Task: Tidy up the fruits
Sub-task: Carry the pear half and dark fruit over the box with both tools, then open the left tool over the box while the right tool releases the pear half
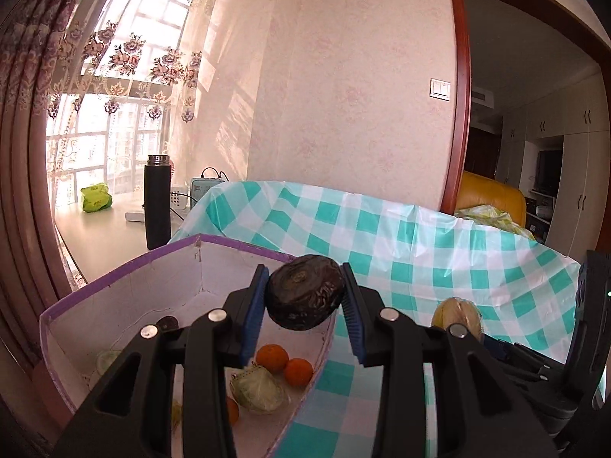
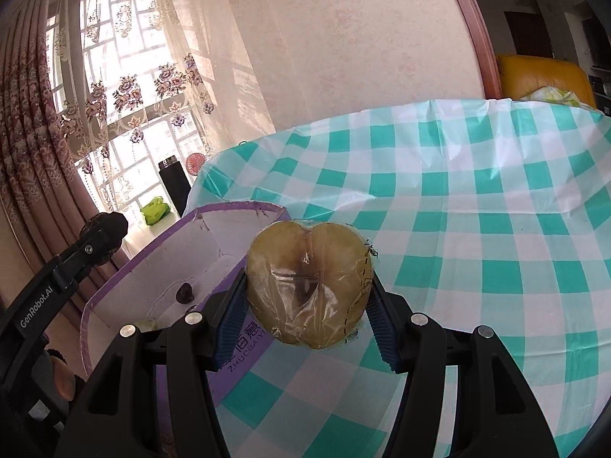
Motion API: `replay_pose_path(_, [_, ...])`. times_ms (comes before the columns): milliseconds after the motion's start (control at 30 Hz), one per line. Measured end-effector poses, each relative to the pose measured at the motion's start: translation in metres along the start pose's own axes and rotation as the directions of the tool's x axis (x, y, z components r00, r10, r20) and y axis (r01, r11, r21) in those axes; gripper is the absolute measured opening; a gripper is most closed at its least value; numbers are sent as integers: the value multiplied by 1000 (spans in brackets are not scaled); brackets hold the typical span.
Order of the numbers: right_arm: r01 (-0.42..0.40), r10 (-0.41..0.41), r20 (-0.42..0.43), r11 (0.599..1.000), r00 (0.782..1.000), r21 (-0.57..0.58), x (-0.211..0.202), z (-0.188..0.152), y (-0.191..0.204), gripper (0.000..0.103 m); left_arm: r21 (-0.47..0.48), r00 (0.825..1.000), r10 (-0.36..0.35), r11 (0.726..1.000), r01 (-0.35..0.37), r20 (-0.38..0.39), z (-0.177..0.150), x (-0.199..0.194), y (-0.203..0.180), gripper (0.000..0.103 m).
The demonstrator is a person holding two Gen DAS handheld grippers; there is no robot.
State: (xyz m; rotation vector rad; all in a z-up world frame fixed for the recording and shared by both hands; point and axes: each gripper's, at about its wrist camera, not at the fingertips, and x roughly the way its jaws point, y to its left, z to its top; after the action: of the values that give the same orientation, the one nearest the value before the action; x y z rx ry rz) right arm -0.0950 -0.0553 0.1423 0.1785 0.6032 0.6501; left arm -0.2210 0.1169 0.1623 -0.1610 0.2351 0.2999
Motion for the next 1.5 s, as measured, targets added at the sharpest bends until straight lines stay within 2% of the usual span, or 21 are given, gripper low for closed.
replay_pose_path(200, [-74, 72, -24, 992, 997, -99, 23, 9, 50, 57, -9, 995, 105, 994, -105, -2, 6, -3, 45, 38])
replay_pose_path(400, [-116, 103, -81, 976, 991, -186, 49, 6, 87, 57, -12, 981, 172, 985, -174, -89, 2, 14, 84, 38])
replay_pose_path(567, [-124, 90, -157, 968, 983, -219, 76, 11, 101, 57, 17, 950, 219, 975, -221, -221, -4, 36, 111, 38])
replay_pose_path(700, [-121, 63, -220, 958, 974, -260, 97, 12, 113, 57, 40, 918, 239, 970, -239, -315, -10, 50, 127, 38])
replay_pose_path(800, [-129, 44, -260, 939, 965, -320, 110, 10, 128, 57, 81, 889, 269, 963, -257, -371, -13, 59, 135, 38])
replay_pose_path(867, [-126, 14, -285, 916, 958, -380, 120, 8, 141, 57, 100, 868, 261, 965, -241, -422, -17, 66, 139, 38])
replay_pose_path(967, [-122, -50, -345, 881, 937, -458, 142, 5, 156, 57, 153, 837, 275, 961, -229, -473, -26, 74, 140, 38])
replay_pose_path(1067, [-141, -102, -427, 853, 898, -502, 164, 4, 163, 57, 188, 838, 292, 955, -229, -461, -26, 70, 139, 39])
replay_pose_path(1167, [-163, -143, -497, 837, 856, -522, 182, 2, 166, 57, 199, 829, 300, 952, -232, -472, -25, 71, 141, 39])
replay_pose_path(1300, [-169, -202, -538, 810, 818, -562, 193, -1, 168, 57, 183, 814, 299, 954, -238, -498, -23, 78, 148, 39])
replay_pose_path(1400, [-178, -213, -552, 803, 806, -569, 197, -2, 166, 57, 168, 807, 281, 960, -226, -520, -25, 81, 150, 39])
replay_pose_path(1500, [-177, -209, -565, 815, 798, -551, 199, 0, 164, 58, 175, 802, 281, 959, -221, -527, -27, 83, 147, 39])
